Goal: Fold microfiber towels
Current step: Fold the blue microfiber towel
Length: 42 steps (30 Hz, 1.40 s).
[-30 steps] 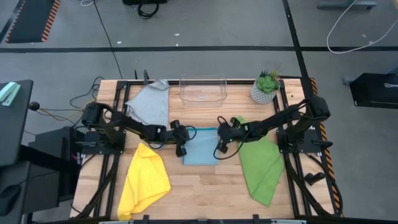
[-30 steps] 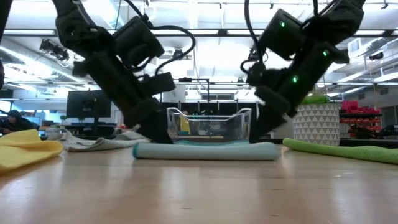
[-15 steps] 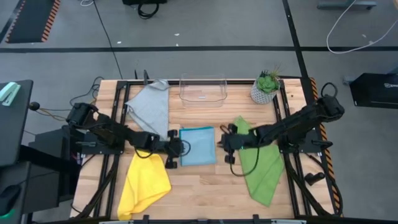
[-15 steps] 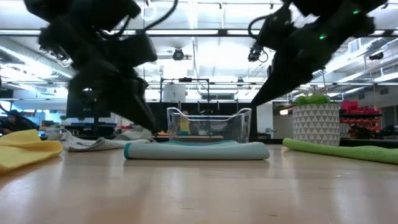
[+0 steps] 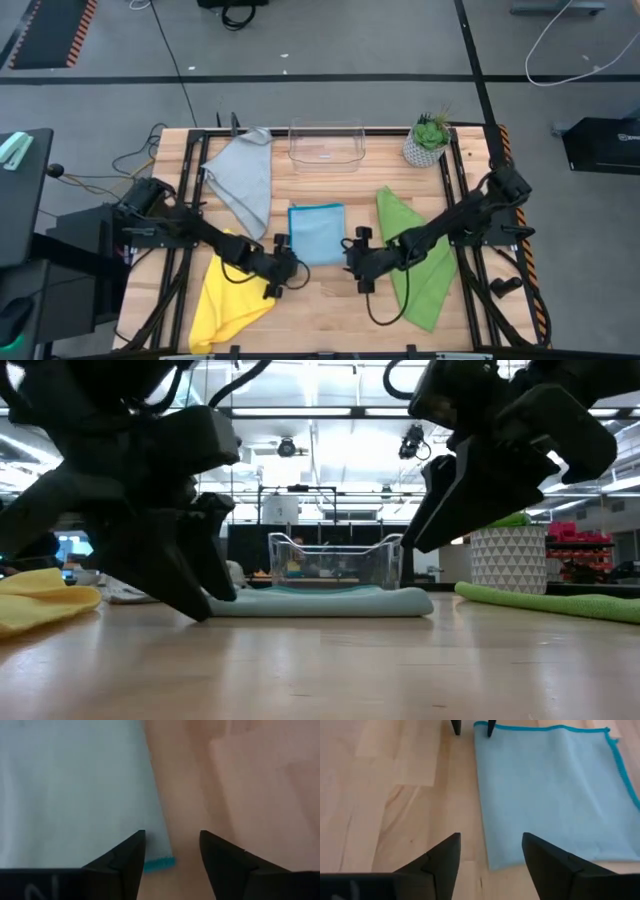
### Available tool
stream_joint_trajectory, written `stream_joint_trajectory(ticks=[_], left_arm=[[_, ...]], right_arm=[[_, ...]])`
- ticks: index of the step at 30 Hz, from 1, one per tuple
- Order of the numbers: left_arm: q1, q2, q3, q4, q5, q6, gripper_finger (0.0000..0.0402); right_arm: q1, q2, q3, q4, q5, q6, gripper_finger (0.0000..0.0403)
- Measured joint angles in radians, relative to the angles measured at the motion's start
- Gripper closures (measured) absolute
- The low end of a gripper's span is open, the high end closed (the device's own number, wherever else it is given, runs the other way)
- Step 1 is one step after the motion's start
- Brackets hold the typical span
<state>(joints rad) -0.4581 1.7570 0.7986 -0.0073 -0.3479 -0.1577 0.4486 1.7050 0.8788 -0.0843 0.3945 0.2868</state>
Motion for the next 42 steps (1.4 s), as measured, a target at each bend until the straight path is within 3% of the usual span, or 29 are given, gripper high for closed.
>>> stream_joint_trajectory(ticks=[4, 11, 23, 27, 30, 42], left_arm=[[-0.004, 0.031, 0.062, -0.111, -0.03, -0.022, 0.0236], [-0.021, 0.045, 0.104, -0.162, -0.108, 0.031, 0.0384], [-0.009, -0.018, 0.185, -0.218, -0.122, -0.076, 0.0395], [-0.002, -0.048, 0.185, -0.232, -0.12, -0.141, 0.0395], [0.004, -0.057, 0.186, -0.229, -0.12, -0.158, 0.0395], [0.008, -0.062, 0.185, -0.234, -0.12, -0.224, 0.0396]], right_arm=[[0.017, 0.001, 0.018, -0.005, 0.037, 0.001, 0.0181], [0.031, -0.003, 0.017, -0.013, 0.057, -0.001, 0.0191], [0.043, 0.021, 0.017, -0.044, 0.063, -0.071, 0.0127], [0.069, 0.065, 0.015, -0.051, 0.135, -0.13, 0.0125], [0.073, 0.1, 0.014, -0.054, 0.214, -0.137, 0.0135], [0.06, 0.184, 0.017, -0.023, 0.234, -0.129, 0.024]])
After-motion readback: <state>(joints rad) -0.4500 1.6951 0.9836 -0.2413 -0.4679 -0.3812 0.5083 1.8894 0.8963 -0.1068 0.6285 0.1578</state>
